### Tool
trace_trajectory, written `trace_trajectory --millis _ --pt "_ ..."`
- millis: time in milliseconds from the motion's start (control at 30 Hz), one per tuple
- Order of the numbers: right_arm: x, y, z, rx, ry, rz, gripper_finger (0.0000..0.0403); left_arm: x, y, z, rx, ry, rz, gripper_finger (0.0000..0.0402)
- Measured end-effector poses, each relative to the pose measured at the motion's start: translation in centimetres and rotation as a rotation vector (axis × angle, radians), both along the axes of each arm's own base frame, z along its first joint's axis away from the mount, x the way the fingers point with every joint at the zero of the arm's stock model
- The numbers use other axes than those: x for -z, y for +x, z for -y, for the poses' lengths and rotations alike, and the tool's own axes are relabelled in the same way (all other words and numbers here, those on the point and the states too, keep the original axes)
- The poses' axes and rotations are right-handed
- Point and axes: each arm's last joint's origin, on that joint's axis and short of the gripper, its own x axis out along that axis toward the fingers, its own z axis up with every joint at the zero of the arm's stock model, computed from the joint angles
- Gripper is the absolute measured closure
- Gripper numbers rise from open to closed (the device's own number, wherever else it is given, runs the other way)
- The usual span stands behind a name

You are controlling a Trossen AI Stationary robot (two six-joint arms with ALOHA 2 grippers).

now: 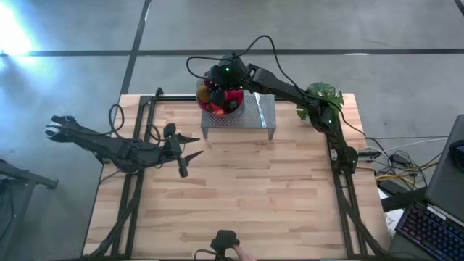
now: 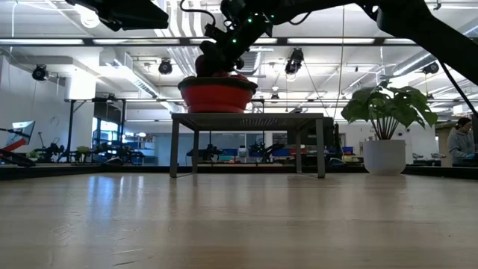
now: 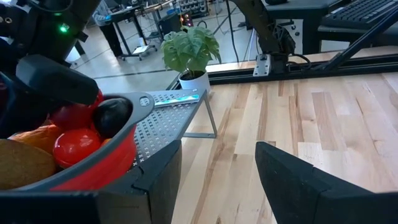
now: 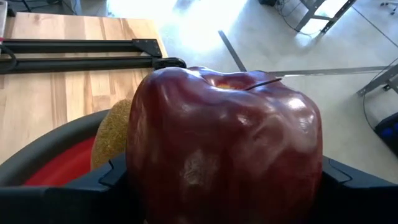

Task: Pick & Place Fruit
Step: Put the maroon apple into the red strainer bowl on the shelf

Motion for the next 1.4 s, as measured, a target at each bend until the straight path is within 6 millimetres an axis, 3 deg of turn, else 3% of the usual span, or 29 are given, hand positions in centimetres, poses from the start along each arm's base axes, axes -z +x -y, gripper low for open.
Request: trace_trajectory --millis 367,933,1400 --pt "0.0 -0.2 -0.1 0.011 0.023 -0.009 0.0067 0.0 0.0 0.0 0.000 0.001 0.000 0.0191" --pt "-1.2 -0.7 -0.8 0.001 0.017 0.002 0.0110 0.0 0.0 0.0 0.001 0.006 -0.002 0.0191" --pt "-1.0 -0.9 -0.9 0.002 0.035 -0.028 0.0065 0.0 0.0 0.0 0.001 0.007 -0.003 0.0191"
